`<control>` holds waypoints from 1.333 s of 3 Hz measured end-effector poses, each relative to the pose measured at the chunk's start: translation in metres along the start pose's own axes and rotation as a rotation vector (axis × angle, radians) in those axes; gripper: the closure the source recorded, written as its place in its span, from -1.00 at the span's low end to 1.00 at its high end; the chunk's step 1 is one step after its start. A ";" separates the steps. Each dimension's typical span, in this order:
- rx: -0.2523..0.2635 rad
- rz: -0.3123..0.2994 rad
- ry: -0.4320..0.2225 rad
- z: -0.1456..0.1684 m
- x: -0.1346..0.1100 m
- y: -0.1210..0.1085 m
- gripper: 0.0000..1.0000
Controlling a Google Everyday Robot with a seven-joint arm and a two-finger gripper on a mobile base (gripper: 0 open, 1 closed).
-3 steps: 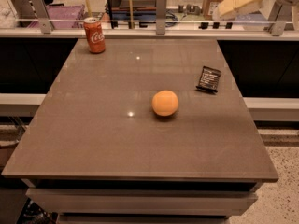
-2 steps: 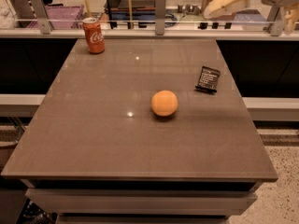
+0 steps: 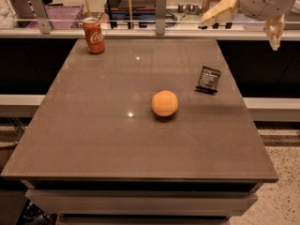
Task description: Move rxbar chocolate near coke can
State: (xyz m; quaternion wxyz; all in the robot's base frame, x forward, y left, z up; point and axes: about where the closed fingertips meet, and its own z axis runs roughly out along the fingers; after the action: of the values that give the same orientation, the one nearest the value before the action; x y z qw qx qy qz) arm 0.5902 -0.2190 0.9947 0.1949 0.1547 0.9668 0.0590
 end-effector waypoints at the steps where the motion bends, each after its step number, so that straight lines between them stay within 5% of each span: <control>1: 0.012 0.030 0.050 0.031 -0.008 -0.002 -1.00; 4: 0.096 0.033 0.188 0.098 -0.009 0.012 -1.00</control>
Offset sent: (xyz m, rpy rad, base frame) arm 0.0416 -0.0044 -0.0607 0.0281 0.1470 -0.0187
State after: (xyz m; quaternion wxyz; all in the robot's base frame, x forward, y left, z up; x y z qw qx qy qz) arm 0.6397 -0.2050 0.9102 0.0948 0.1734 0.9798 0.0298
